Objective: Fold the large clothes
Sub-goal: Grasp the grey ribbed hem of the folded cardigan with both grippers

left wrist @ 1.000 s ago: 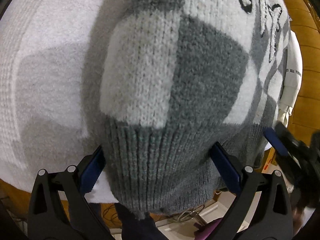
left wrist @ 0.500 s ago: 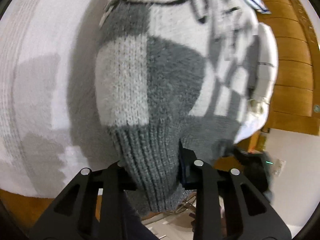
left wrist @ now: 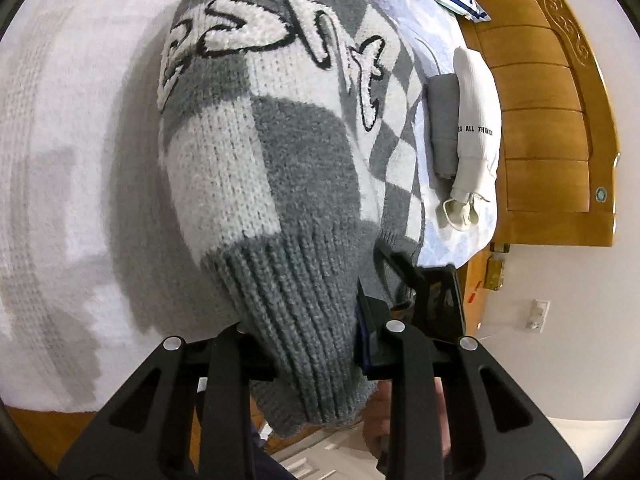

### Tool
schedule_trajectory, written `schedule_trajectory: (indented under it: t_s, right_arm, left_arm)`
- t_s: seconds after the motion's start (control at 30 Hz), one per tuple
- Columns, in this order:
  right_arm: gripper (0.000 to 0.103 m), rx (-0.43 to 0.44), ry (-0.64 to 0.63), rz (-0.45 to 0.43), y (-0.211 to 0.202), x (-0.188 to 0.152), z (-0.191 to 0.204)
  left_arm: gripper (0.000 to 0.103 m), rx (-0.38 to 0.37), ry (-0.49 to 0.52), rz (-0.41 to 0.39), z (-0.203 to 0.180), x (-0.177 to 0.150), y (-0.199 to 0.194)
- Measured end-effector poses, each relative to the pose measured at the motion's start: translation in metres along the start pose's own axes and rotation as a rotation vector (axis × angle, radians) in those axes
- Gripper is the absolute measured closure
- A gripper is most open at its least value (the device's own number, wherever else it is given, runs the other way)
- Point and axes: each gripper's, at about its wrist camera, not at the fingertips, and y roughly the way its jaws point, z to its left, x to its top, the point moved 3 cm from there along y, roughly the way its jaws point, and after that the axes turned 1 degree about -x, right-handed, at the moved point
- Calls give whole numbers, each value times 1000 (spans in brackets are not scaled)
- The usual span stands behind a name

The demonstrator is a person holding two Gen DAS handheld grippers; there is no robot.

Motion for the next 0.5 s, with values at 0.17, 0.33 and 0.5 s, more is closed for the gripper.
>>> schedule_trajectory:
  t_s: [0.17,0.33,0.5]
  right_arm:
    - [31,-56,-118,-23,6,3,37]
    - [64,-219,-303,-58,-1,-17,77]
    - [68,-358,-574,-90,-12,-44,143]
  left_arm:
    - [76,30,-3,14,3,-1,8]
    - [71,17,-100,45,7,4,21]
    - [74,40,48,-52,-24,10,-9]
